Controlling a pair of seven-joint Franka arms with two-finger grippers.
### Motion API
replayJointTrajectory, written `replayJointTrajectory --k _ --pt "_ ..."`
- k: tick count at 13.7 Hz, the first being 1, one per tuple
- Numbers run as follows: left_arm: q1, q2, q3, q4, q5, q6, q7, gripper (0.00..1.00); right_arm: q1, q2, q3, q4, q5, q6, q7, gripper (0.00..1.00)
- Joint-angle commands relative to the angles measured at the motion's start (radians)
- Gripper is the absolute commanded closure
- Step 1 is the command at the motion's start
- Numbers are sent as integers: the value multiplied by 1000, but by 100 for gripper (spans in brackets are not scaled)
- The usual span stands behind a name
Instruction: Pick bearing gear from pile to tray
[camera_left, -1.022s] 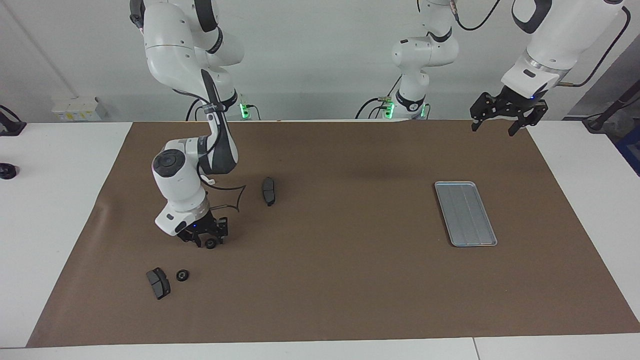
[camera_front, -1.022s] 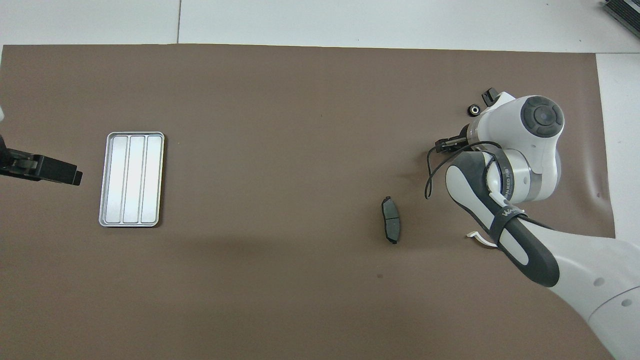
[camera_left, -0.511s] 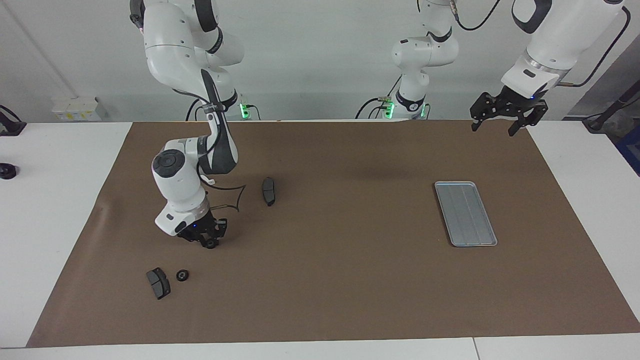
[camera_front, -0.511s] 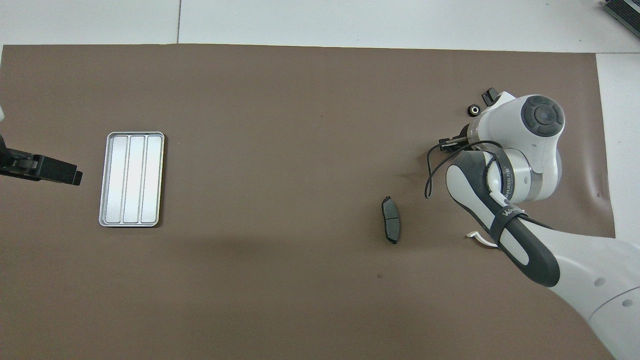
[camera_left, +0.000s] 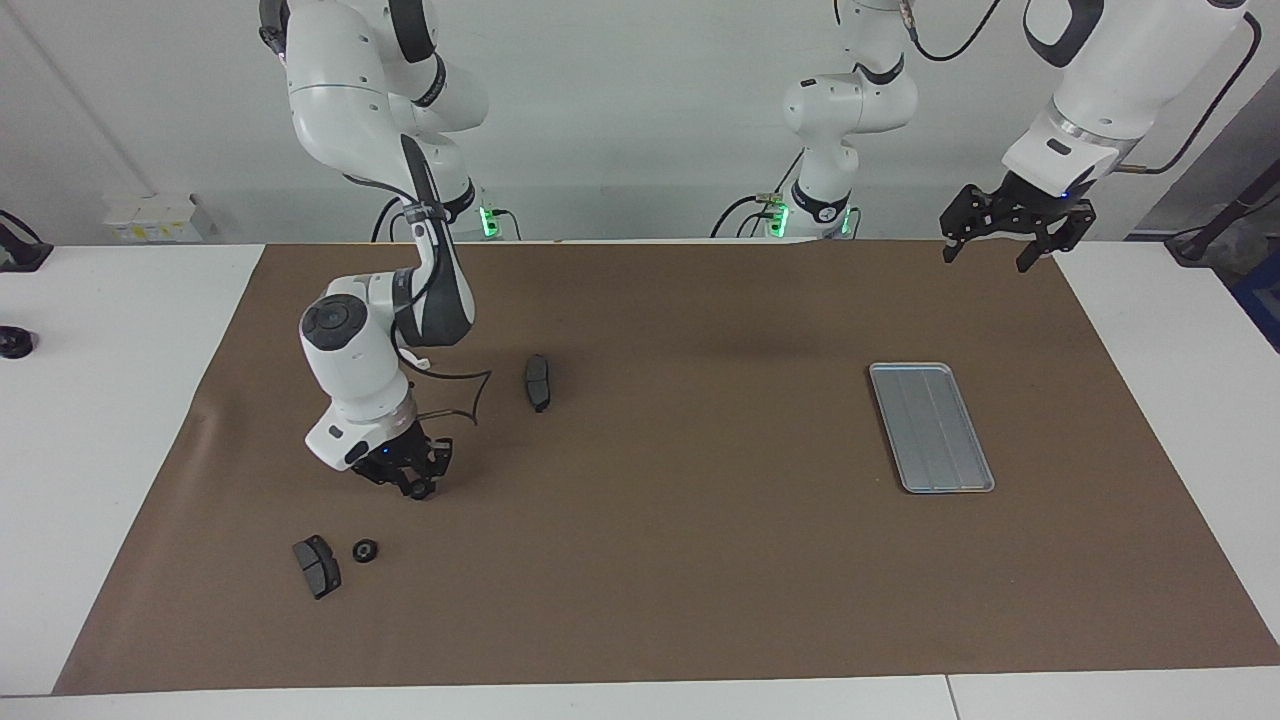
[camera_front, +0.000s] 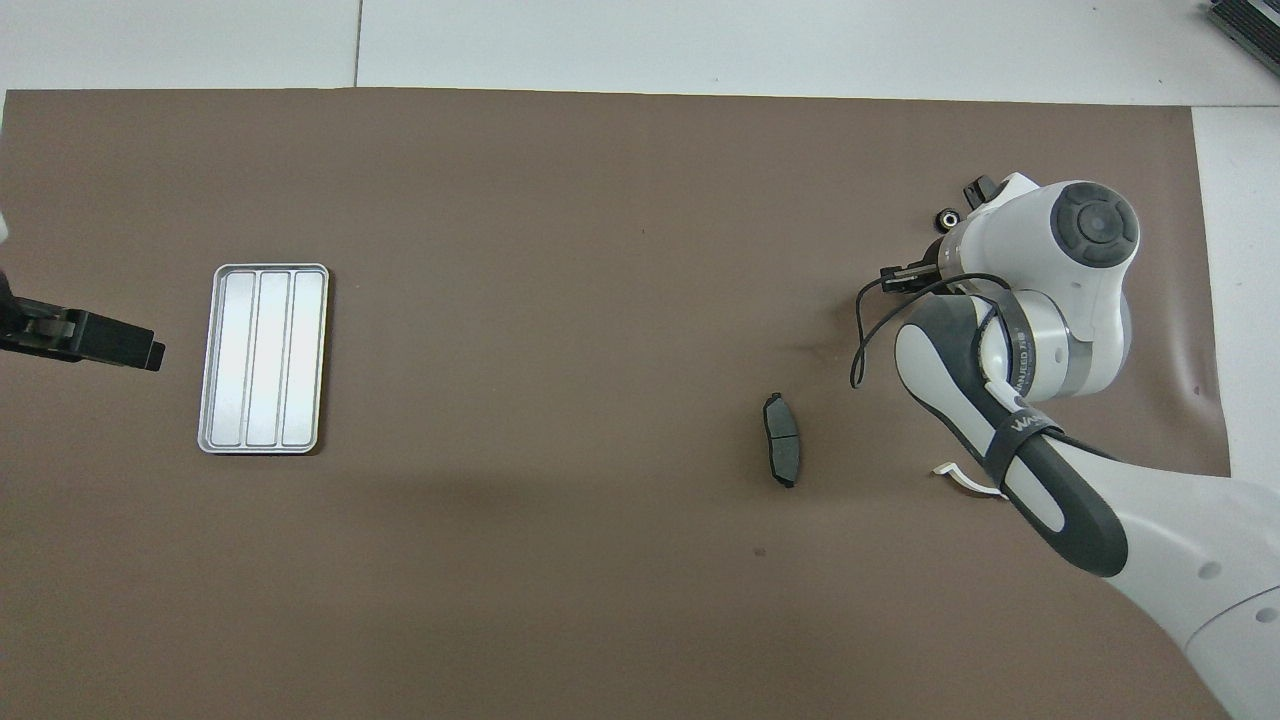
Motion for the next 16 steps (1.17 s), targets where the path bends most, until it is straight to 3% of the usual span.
replayJointTrajectory --k 1,12,14,16 --pt "4 -27 0 -23 14 -9 15 0 59 -16 13 54 -17 -55 97 93" --pt "4 -27 0 -23 14 -9 15 0 433 -5 13 80 -50 65 420 93" --pt "4 -27 0 -23 14 -9 15 0 485 24 10 86 -86 109 484 93" --pt "4 -27 0 -23 14 -9 15 0 499 89 13 155 -176 139 570 93"
